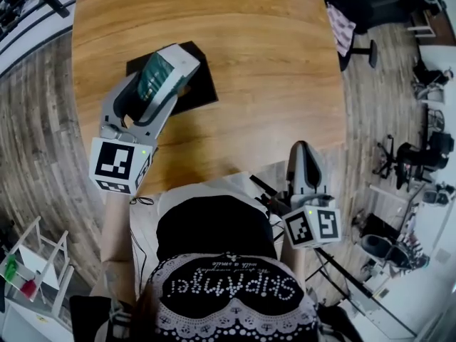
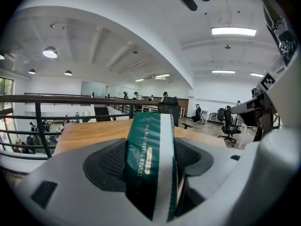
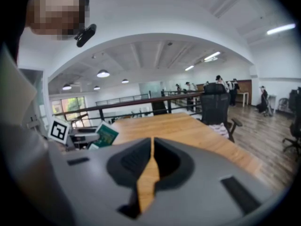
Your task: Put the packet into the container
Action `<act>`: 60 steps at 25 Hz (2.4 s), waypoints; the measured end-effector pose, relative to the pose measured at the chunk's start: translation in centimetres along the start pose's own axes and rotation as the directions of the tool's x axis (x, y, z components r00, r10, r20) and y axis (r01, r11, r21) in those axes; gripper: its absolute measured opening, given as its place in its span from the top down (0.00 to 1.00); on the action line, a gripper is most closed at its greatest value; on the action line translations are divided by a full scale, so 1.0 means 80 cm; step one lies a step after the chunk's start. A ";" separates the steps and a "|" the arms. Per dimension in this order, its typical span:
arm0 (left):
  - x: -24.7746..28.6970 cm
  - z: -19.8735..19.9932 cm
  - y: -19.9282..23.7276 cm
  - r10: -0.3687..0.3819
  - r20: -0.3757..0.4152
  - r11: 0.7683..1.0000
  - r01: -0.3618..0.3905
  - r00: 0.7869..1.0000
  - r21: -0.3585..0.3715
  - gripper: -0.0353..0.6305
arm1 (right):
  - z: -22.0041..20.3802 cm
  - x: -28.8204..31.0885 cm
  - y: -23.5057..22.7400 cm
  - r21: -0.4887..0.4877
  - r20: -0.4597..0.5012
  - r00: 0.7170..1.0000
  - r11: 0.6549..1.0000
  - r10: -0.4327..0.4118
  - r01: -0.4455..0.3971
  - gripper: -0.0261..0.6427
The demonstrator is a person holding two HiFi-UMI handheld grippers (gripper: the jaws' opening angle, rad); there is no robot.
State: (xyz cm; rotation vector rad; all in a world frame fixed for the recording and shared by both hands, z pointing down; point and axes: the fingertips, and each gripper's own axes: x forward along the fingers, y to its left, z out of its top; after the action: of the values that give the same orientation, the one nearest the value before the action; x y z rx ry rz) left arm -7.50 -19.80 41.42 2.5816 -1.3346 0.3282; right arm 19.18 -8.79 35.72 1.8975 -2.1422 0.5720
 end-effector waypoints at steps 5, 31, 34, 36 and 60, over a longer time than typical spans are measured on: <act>0.017 -0.008 -0.008 -0.015 -0.032 0.999 0.016 0.999 0.027 0.43 | -0.001 0.000 -0.008 0.010 -0.005 1.000 1.000 -0.015 0.015 0.90; 0.045 -0.064 -0.030 -0.101 -0.216 0.970 0.144 0.971 0.195 0.44 | -0.007 0.031 0.004 0.026 -0.007 0.999 0.999 0.039 -0.038 0.90; 0.047 -0.076 -0.034 -0.121 -0.252 0.963 0.176 0.960 0.206 0.44 | -0.006 0.032 0.001 0.029 -0.008 0.999 0.999 0.036 -0.036 0.90; 0.048 -0.080 -0.035 -0.133 -0.271 0.957 0.194 0.953 0.214 0.44 | -0.006 0.032 0.000 0.031 -0.009 0.999 0.999 0.033 -0.033 0.90; 0.075 -0.130 -0.042 -0.226 -0.453 0.920 0.341 0.862 0.191 0.44 | -0.013 0.037 0.005 0.046 -0.019 0.999 0.998 0.039 -0.039 0.90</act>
State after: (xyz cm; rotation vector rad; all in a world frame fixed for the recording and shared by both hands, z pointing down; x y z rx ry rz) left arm -2.37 -19.54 52.79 2.6478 -0.7828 1.0073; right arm 18.32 -10.99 37.81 1.8687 -2.1762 0.6494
